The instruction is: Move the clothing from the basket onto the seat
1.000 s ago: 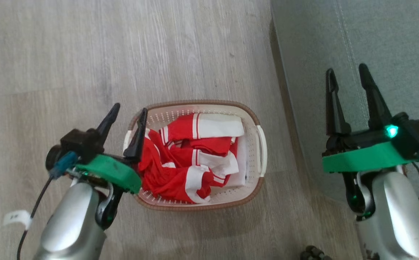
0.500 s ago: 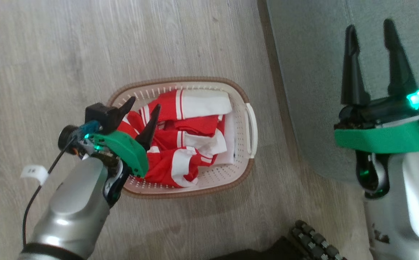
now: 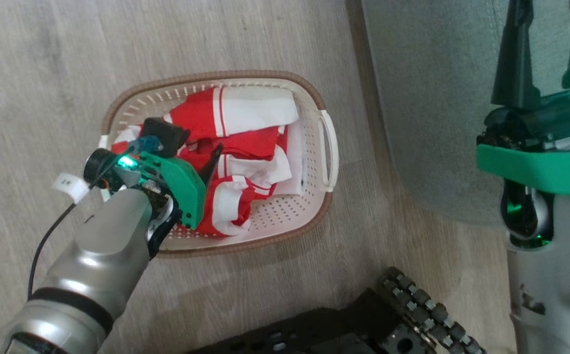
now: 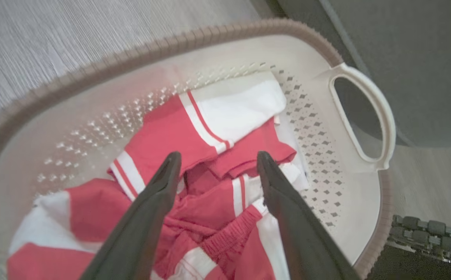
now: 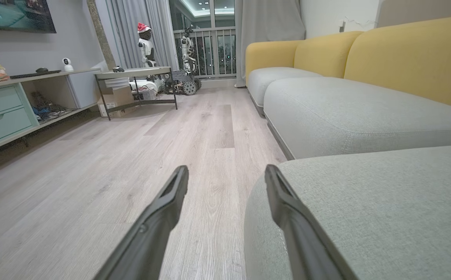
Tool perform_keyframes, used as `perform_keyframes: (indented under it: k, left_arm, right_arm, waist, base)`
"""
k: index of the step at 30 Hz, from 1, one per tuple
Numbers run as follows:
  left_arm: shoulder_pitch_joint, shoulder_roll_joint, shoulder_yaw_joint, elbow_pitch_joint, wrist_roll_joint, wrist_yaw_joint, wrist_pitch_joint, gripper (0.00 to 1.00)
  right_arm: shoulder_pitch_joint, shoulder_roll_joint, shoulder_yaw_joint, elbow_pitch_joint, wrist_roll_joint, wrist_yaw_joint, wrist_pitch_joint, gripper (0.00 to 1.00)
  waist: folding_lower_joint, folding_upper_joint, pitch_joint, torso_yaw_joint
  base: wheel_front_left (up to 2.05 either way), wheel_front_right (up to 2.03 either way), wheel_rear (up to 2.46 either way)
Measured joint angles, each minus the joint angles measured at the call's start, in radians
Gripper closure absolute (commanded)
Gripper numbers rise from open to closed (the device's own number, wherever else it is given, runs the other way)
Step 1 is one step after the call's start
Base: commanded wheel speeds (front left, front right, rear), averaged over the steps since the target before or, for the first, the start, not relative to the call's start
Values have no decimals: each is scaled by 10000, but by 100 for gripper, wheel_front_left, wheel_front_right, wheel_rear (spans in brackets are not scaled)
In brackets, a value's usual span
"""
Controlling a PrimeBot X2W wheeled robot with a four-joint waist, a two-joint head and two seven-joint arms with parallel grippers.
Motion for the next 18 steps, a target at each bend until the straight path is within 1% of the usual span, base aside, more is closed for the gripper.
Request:
perform_keyframes:
  k: [4,12,18]
  left_arm:
    - [-429,105,-704,378,-422,0,345,0]
    - [-1507,410,-1620,1258,-782,4,861,0]
    - [-2001,441,-2274,1588,-1043,0,1319,0]
  right_arm:
    - [-132,0,153,-242,128,0,0,0]
    - [-264,0,305,-470,301,0,0,0]
    - [-294,0,420,-589,414,0,0,0]
  waist:
    - [0,0,345,-196]
    - [1,0,957,-610]
    - [0,0,1325,-832]
  base:
    - [0,0,0]
    - [0,0,0]
    - [0,0,0]
